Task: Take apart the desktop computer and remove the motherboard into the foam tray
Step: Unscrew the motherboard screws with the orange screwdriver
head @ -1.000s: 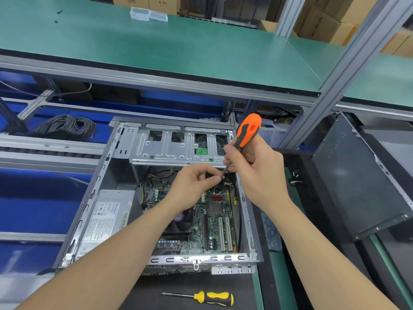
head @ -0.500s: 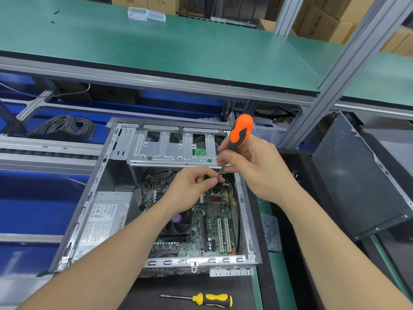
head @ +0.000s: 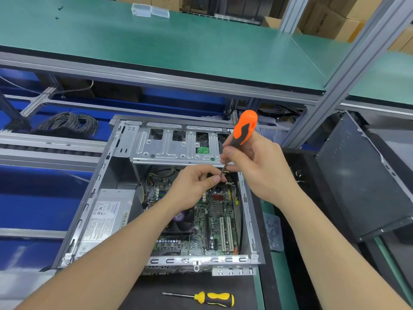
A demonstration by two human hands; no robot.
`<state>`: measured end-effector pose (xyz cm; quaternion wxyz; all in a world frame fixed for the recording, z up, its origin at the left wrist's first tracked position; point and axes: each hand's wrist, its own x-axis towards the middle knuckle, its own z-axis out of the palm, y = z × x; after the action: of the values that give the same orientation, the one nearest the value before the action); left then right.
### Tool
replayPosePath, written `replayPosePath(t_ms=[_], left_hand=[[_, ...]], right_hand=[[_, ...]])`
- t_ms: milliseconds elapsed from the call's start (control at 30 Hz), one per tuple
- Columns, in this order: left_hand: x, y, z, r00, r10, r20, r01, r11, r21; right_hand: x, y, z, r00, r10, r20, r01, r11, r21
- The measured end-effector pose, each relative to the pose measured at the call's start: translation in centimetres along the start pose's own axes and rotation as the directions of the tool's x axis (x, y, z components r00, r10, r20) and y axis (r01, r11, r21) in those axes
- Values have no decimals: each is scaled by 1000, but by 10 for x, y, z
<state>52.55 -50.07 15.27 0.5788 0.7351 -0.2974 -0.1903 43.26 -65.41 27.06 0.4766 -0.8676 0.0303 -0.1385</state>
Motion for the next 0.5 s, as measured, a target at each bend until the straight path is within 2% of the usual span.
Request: replayPosePath(t_ms=[500], left_hand=[[0,-2,-1,999,9,42,-9,1000,-7]], right_hand=[[-3,2,-1,1000,6,22,-6,1000,6]])
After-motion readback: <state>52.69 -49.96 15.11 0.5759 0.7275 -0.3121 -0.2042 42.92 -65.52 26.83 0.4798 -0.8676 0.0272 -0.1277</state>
